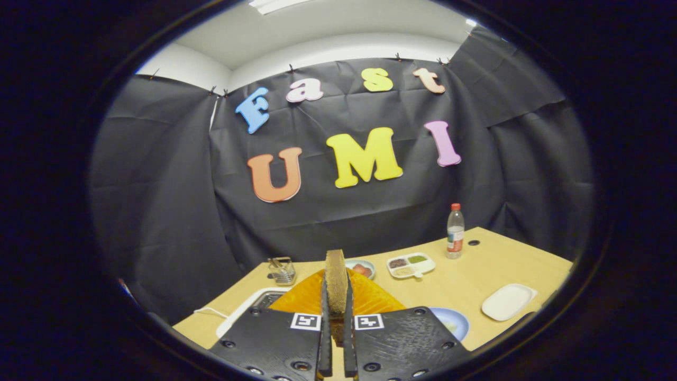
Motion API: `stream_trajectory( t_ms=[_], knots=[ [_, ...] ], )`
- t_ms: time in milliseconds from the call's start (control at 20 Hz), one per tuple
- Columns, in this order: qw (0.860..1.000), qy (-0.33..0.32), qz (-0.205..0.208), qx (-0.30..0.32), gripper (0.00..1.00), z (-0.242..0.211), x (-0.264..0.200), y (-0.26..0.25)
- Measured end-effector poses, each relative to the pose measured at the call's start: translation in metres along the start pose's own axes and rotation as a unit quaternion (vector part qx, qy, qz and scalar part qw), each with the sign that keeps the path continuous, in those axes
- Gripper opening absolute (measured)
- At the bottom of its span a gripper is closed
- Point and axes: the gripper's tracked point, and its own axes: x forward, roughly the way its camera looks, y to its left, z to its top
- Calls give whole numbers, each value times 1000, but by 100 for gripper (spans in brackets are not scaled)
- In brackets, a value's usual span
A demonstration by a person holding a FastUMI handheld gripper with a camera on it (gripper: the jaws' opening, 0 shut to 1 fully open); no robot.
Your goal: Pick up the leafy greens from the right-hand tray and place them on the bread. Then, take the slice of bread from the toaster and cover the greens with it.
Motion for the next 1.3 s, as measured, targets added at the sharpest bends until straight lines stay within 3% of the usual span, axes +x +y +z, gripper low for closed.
stream_trajectory(
  t_ms=[250,500,1000,1300],
  knots=[
    [999,33,-25,24,8,-40,13,-47],
    [997,60,-22,52,8,-81,26,-65],
    [986,96,-22,137,8,-117,33,-108],
    [981,136,-36,134,26,-143,33,-135]
  ],
)
